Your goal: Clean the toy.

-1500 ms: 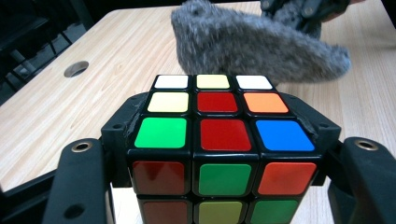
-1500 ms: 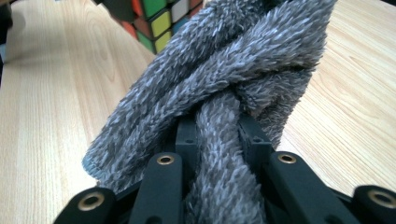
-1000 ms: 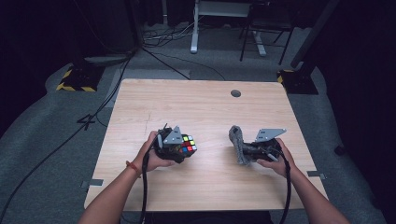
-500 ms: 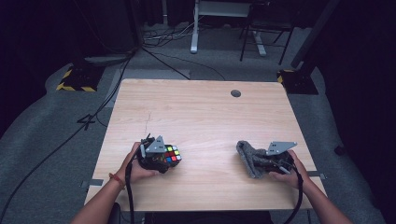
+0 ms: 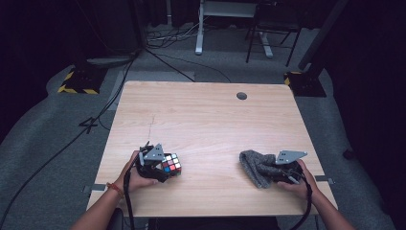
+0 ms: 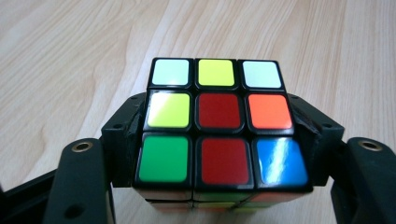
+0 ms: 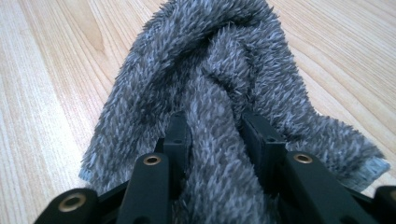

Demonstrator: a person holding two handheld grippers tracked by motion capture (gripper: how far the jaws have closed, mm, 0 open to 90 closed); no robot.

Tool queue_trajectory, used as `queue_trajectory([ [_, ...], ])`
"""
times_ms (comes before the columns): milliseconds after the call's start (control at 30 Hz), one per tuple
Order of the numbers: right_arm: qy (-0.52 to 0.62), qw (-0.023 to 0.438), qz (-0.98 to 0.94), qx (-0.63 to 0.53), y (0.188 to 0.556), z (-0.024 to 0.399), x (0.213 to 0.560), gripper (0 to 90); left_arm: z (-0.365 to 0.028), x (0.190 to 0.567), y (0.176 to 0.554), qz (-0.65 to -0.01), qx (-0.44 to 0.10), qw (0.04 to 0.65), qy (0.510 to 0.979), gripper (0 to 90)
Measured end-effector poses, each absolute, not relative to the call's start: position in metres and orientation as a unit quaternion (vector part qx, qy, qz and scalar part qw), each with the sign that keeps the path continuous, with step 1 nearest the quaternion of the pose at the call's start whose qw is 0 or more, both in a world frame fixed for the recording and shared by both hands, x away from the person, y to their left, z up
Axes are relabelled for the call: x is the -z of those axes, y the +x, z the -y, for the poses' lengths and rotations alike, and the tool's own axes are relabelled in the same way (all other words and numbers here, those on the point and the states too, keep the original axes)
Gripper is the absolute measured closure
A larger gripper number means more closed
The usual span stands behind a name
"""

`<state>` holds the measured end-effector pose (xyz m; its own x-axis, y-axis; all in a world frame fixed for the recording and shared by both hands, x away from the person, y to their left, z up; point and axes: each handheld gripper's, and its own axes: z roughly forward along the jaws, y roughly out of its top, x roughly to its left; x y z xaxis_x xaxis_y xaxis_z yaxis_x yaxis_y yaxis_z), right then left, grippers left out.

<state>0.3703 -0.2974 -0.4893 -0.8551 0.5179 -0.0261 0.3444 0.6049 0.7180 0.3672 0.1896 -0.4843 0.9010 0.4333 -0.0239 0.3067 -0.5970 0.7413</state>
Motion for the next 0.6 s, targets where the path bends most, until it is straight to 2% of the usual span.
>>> queue_trajectory([
  [367, 0.246, 0.119, -0.884, -0.379, 0.3691, 0.2979, 0.4916, 60.6, -0.1882, 0.4875, 0.3682, -0.215, -0.077, 0.387, 0.893, 31.0],
  [600, 0.249, 0.123, -0.883, -0.378, 0.3711, 0.2965, 0.4885, 51.9, -0.1846, 0.4825, 0.3655, -0.206, -0.103, 0.378, 0.897, 28.3],
])
